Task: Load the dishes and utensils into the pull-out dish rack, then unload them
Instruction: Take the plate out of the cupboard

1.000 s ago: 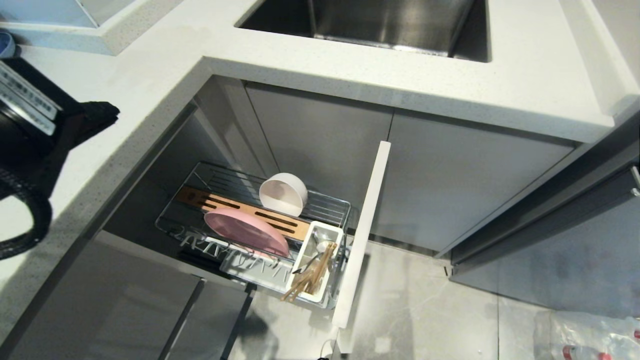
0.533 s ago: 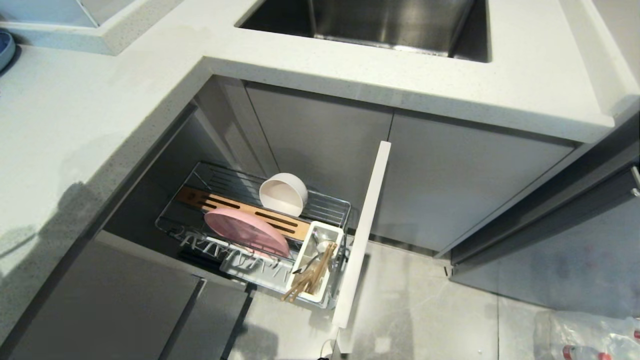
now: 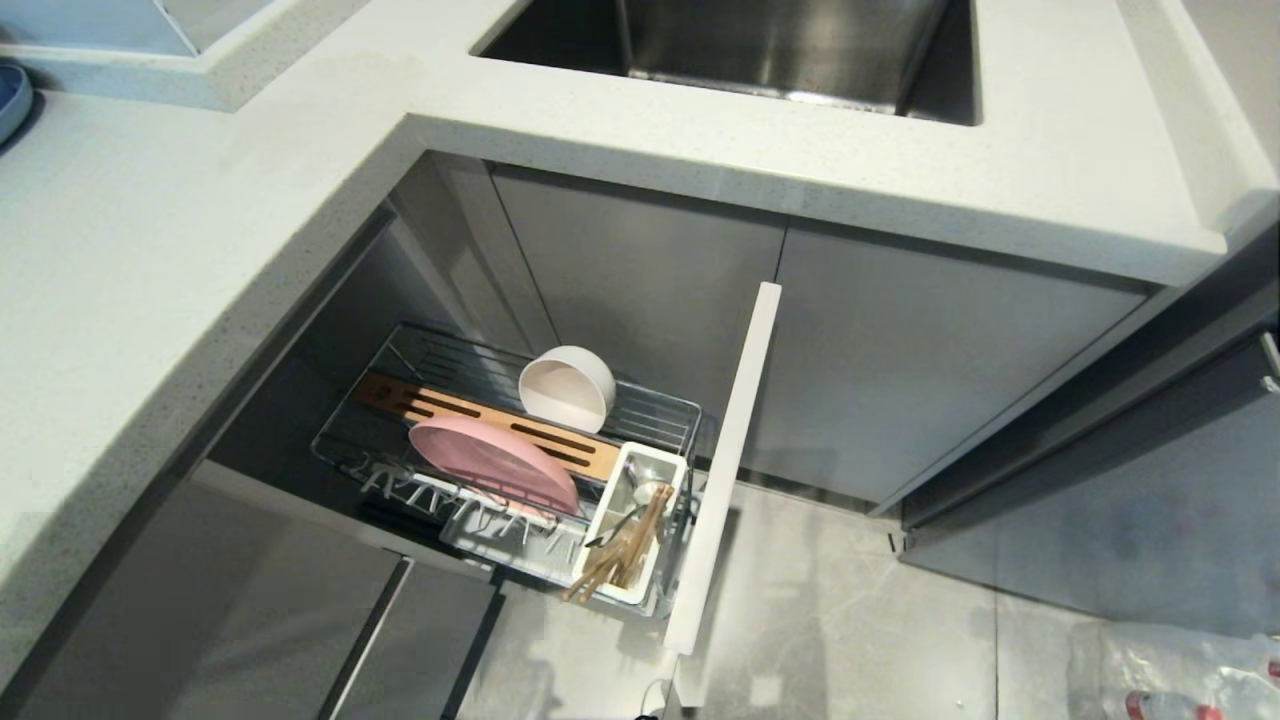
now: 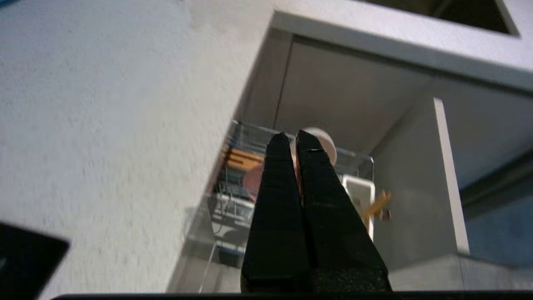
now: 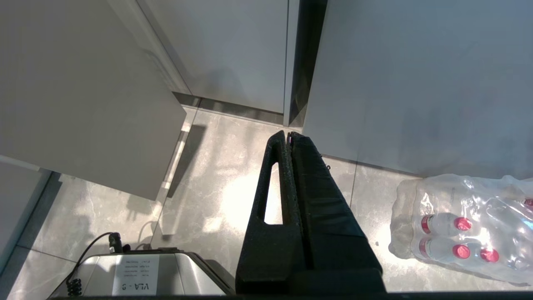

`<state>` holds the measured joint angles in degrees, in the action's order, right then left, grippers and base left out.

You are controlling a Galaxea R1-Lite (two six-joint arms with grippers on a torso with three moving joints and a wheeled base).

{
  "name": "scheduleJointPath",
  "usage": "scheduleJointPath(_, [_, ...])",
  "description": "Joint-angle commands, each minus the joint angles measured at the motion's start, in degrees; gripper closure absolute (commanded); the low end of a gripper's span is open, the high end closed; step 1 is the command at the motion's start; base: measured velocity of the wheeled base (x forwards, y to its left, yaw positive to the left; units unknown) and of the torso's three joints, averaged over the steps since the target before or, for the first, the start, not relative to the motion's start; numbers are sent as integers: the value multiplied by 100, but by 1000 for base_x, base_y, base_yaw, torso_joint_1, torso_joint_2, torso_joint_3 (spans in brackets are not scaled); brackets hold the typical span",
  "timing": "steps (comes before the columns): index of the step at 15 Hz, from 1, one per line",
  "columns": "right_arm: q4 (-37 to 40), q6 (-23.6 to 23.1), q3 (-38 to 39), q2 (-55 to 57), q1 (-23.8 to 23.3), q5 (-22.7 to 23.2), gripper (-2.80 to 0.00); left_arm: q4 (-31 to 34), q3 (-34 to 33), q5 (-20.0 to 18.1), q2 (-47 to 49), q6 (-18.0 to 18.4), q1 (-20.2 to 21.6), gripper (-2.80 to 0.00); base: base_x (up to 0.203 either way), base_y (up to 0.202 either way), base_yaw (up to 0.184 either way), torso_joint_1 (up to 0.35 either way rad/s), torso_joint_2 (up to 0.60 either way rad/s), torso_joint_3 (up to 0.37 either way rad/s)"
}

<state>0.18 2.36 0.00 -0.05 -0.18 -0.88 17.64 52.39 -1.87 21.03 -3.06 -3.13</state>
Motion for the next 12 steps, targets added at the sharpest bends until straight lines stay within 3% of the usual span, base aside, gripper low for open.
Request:
scheduleJointPath(1, [0, 1, 9, 5, 2, 0, 0, 252, -372, -235, -1022, 86, 159, 0, 0, 0, 0, 0, 0, 0])
scheduleJointPath(5, [0, 1, 9, 5, 1, 0, 0, 346, -2107, -409, -1949, 262, 270, 0, 0, 0, 0, 0, 0, 0])
scheduleJointPath(8, [0, 1, 9, 5, 4, 0, 0, -912, -3700, -342, -2075, 225, 282, 0, 0, 0, 0, 0, 0, 0])
scheduleJointPath(12, [0, 1, 9, 5, 1, 0, 0, -2568, -5248, -281, -2116, 678, 286, 0, 0, 0, 0, 0, 0, 0])
